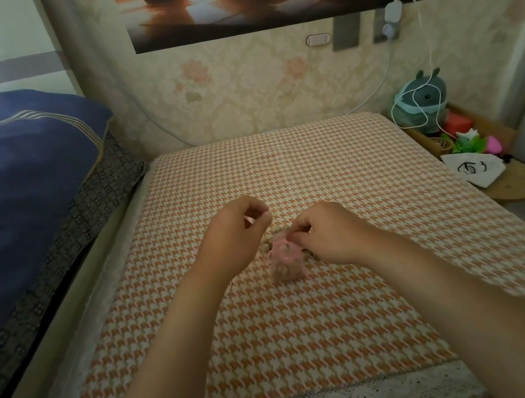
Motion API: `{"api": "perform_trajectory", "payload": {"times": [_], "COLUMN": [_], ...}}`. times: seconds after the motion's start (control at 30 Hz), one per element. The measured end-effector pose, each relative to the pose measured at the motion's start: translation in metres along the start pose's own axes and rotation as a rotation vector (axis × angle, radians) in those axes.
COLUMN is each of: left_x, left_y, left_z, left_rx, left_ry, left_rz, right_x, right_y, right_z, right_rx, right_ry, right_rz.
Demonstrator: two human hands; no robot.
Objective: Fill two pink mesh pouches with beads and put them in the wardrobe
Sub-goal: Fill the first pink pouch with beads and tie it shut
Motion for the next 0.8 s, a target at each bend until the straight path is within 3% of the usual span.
{"api": "perform_trajectory", "payload": {"times": [0.17, 0.5, 0.8], "left_x": [0.007, 0.007, 0.000], "left_y": [0.013, 0.017, 0.015], "left_z": [0.011, 0.022, 0.007], "left_rx": [-0.094, -0.212, -0.182], "left_ry": [-0.043, -0.107, -0.180], "left_rz": [0.085, -0.033, -0.116], "right_x": [-0.005, 0.007, 0.024], "right_y": [0.001, 0.004, -0.005], "right_z": [0.000, 0.000, 0.005], "right_rx": [-0.012, 0.021, 0.043], "right_ry": [0.013, 0.027, 0.009], "right_rz": [-0.016, -0.030, -0.003]}}
Point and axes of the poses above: each hand's wrist, its own y-axis away from the middle knuckle, its own z-axis out of the palm, x = y × z, the point moved 4 cm from there along -y, towards the middle knuckle
